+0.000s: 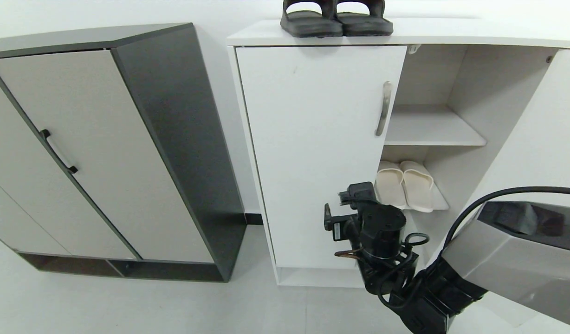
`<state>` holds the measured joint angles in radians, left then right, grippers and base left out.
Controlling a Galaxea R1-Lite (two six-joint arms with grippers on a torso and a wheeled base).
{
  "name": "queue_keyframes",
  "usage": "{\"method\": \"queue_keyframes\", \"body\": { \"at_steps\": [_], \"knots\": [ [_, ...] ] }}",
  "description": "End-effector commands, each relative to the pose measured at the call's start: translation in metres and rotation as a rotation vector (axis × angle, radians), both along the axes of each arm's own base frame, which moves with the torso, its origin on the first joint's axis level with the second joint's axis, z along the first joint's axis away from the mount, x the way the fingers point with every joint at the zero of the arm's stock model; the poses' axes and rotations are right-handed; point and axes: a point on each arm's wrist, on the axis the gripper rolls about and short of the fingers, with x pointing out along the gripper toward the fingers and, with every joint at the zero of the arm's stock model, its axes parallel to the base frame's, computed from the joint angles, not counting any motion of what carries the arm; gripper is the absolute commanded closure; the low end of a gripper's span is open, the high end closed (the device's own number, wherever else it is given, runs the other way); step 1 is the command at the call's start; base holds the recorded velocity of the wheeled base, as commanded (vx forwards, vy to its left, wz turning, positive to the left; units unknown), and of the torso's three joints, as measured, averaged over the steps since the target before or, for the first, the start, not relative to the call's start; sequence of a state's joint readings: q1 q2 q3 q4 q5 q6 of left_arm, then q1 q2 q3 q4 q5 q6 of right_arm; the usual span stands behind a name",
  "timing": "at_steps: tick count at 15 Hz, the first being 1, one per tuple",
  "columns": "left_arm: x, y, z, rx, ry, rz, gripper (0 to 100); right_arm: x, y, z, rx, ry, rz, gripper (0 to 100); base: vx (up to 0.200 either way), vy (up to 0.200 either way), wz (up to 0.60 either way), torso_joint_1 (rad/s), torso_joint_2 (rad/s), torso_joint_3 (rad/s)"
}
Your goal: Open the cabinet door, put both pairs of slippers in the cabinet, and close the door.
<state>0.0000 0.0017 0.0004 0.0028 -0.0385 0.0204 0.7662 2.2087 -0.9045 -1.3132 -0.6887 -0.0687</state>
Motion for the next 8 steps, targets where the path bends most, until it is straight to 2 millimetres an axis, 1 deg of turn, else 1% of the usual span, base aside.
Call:
{"method": "queue_keyframes", "body": {
  "at_steps": [1, 3, 8],
  "knots": [
    [0.0, 0.0, 0.0002, 0.0, -0.002, 0.0, 100, 0.0006, 0.0002, -0.0015, -0.001, 0.001, -0.001, 0, 0.0, 0.0, 0.0, 0.056, -0.35, -0.369],
    [0.0, 0.0, 0.0002, 0.0, -0.002, 0.0, 100, 0.0006, 0.0002, -0.0013, 0.0, 0.0, -0.001, 0, 0.0, 0.0, 0.0, 0.041, -0.57, -0.369],
    [0.0, 0.0, 0.0004, 0.0, -0.003, 0.0, 100, 0.0004, 0.0, -0.0018, -0.002, 0.002, -0.001, 0, 0.0, 0.0, 0.0, 0.113, -0.47, -0.345]
  ]
}}
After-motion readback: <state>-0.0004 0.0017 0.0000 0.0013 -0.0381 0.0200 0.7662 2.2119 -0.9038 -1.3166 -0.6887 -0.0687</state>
